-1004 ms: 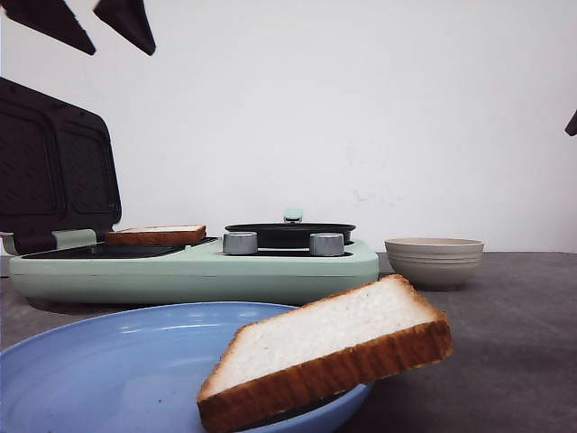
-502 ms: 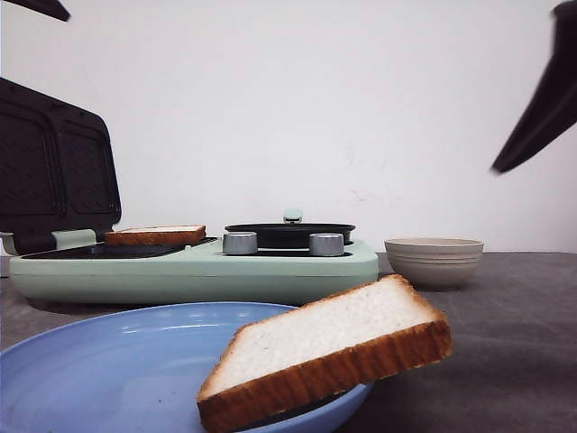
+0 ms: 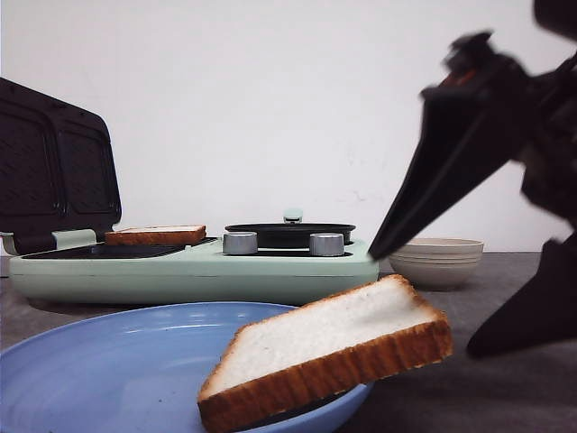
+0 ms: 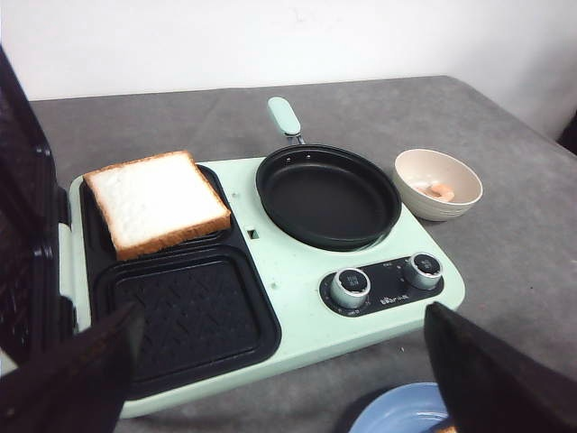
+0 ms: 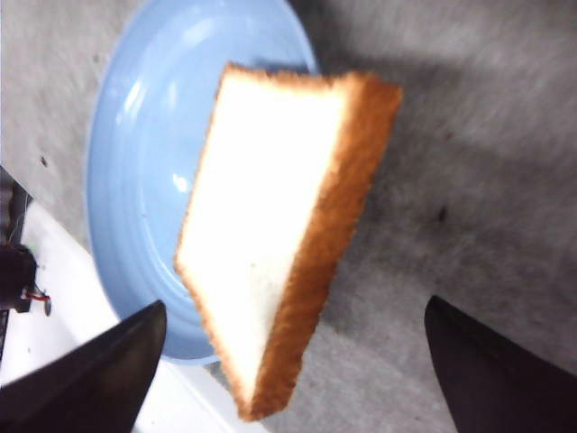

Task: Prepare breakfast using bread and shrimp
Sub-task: 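Grasp the remaining bread slice on the blue plate with the right gripper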

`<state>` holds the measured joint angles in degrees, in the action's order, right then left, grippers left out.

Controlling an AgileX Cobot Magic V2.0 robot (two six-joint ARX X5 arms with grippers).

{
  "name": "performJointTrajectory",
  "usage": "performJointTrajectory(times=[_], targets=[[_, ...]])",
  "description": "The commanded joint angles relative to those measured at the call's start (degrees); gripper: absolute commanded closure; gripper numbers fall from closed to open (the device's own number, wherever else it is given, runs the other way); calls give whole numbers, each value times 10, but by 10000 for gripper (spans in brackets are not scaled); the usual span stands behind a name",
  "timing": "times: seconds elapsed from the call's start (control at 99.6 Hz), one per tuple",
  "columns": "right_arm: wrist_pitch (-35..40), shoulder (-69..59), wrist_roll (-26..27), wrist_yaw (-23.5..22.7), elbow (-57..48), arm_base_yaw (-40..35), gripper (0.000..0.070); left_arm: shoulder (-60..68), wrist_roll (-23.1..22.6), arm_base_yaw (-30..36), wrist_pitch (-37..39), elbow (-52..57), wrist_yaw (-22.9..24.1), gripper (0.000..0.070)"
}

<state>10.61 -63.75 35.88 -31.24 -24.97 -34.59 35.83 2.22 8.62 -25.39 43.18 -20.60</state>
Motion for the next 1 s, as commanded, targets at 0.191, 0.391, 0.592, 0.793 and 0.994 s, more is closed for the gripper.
performJointTrajectory(times=[0.191,0.391,0.592,0.793,0.994], targets=[[-51,-49,19,0,-1,-40,185,-41,4,0,-10,-12,17,146],[-74,-59,26,-3,-1,-50,304,-40,4,0,-12,-12,17,146],[-74,-59,27,-3,-1,-50,700,-40,4,0,-12,-12,17,146],[-77,-58,28,-9,-1,-50,700,-40,4,0,-12,-12,17,147],[-132,-50,44,-34,-2,-50,700,-41,4,0,-12,-12,17,147]])
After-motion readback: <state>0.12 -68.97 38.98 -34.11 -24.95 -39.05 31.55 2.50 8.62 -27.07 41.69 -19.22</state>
